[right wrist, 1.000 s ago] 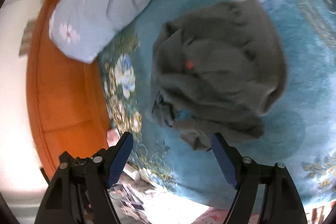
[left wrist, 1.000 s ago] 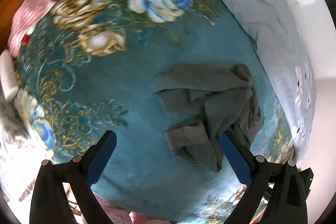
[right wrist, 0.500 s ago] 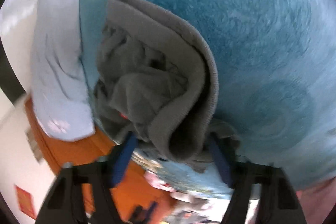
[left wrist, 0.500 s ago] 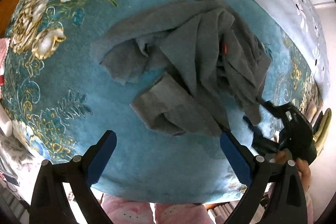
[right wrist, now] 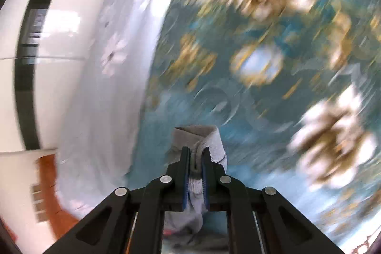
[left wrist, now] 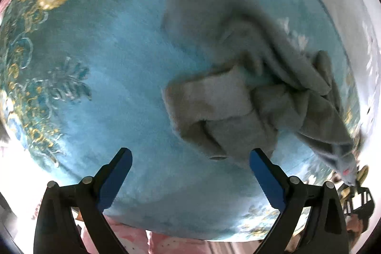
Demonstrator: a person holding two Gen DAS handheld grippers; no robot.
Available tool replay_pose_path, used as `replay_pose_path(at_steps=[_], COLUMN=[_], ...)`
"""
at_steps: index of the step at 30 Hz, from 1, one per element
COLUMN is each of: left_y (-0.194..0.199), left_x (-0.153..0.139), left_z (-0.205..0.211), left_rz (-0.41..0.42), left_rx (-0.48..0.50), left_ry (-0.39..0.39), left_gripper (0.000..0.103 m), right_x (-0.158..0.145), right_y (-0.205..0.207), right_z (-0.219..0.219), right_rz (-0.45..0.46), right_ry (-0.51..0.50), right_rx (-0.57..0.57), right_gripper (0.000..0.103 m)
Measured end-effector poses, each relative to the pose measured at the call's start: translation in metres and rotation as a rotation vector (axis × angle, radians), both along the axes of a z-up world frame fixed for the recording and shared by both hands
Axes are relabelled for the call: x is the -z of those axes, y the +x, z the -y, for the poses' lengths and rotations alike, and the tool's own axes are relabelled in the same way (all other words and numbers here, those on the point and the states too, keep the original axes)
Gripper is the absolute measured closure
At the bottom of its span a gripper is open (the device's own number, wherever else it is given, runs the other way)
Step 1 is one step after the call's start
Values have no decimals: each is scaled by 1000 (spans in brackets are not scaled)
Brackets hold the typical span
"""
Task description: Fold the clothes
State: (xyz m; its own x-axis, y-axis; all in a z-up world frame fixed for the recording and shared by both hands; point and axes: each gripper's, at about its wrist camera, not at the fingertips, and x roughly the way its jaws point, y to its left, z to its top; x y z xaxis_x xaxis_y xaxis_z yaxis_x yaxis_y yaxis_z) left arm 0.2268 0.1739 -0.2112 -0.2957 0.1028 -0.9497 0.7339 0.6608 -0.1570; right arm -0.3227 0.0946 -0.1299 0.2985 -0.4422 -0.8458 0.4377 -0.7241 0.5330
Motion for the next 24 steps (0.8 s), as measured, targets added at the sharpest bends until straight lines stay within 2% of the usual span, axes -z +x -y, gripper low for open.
replay_pose_path(at_steps=[1,4,7,9,11,13,17,18,19,20,21,22,24], left_y=[-2,-4,-3,-3,-2,-1,-4,-5,-5,-4,-4,-4,-5], left_x=[7,23,33,44,55,56,57,58,59,60,61,62,61], left_z=[-1,-4,-4,-1,-2,-5,-8,-9,-11,-13,-14,-14,-14], left_rz=[-4,-51,-95,-77,-93,-116,-113,-116,-123,-130,-133,-134,-123], left_rx=[-9,-89,-179,-180,-209,-257,-247,-249,-263,-281,-295,-307,-308], left_ry=[5,5,-9,12,41,27,13,13,12,8,4,1,-1], left_gripper=[6,24,26,31,42,45,51,53,54,56,58,62,76], right_x=[0,-2,-1,6,9,11,26,35,43,52,61,71,97], right_y=[-8,-14,-19,-24,-26,-25,-20,-19,-18,-16,-15,-14,-11], right_z=[-1,-12,-20,-21,-21,-20,-29,-34,-38,-43,-49,-54,-63], right_rz=[-11,-27,-25,-28,-27,-32,-21,-5,11,32,56,83,139], right_ry=[29,58,53,69,84,101,146,167,189,206,222,232,251], right_rx=[-5,-23,-37,-52,-71,-101,-146,-145,-143,-134,-121,-102,-65], right_gripper=[93,94,94,94,94,94,90,88,74,55,48,44,44])
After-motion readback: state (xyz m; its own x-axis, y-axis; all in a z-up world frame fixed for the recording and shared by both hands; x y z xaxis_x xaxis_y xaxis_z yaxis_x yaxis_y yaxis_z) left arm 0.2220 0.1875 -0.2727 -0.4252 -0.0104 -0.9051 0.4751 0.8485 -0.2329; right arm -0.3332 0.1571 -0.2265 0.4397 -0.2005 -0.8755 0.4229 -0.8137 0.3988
